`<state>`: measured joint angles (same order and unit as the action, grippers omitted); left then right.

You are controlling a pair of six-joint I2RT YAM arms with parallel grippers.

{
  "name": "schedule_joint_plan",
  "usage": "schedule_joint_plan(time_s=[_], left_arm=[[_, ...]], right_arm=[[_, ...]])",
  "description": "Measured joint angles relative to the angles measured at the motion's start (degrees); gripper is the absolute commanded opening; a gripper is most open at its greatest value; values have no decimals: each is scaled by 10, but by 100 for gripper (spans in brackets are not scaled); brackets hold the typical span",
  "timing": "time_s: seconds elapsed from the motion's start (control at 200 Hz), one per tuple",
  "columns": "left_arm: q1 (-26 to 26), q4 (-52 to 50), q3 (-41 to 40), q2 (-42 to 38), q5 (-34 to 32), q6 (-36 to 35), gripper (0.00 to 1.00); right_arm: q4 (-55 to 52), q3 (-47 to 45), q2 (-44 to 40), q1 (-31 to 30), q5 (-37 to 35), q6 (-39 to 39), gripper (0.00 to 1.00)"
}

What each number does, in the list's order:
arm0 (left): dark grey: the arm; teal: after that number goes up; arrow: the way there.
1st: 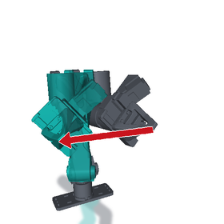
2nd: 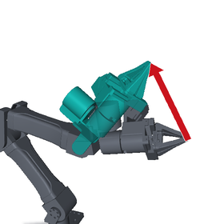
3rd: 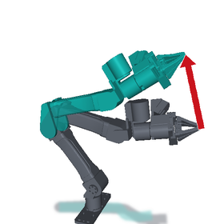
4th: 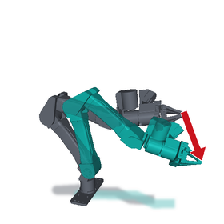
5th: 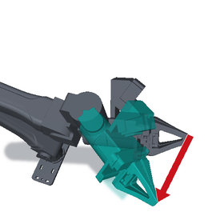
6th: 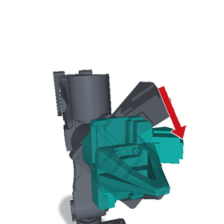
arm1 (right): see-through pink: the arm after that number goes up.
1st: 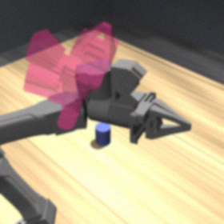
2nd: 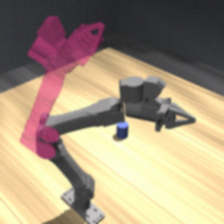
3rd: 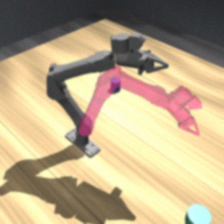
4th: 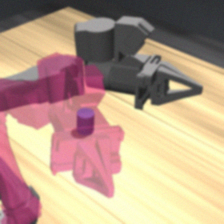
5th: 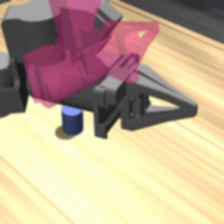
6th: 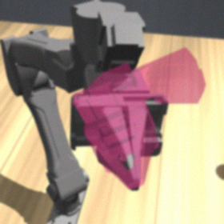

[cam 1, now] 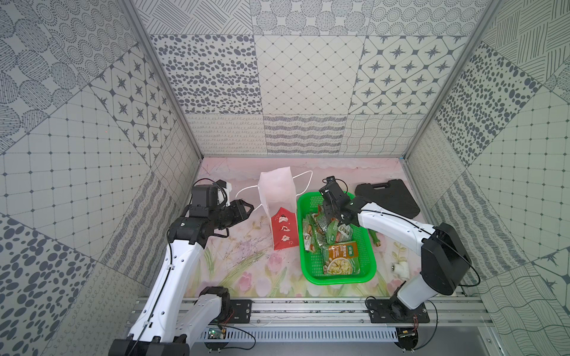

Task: Place the condiment packets inside the bag
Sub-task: Pick up the condiment packet from the storage box.

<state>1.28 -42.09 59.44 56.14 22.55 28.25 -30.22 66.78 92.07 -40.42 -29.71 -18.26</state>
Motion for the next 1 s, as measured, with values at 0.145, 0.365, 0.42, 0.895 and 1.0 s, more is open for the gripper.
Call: schedule_joint_plan(time_s=[0.145,0.365,0.42,0.895,1.0], left_arm=[[-2,7,-2,1,9,-3,48],[-3,8,-3,0,15,-6,48],[-3,8,-4,0,18,-7,48],[-3,12,-7,-1,28,-9,48],[-3,12,-7,0,28,-10,48]], right_arm=[[-5,0,0,7,-3,-8,19],[-9,-6,-28,23,-2,-11,0],[-11,-11,-50,25,-1,-11,0],[-3,-23,-328,25,38,-4,0],[3,-21,-376,25,64,-6,0]])
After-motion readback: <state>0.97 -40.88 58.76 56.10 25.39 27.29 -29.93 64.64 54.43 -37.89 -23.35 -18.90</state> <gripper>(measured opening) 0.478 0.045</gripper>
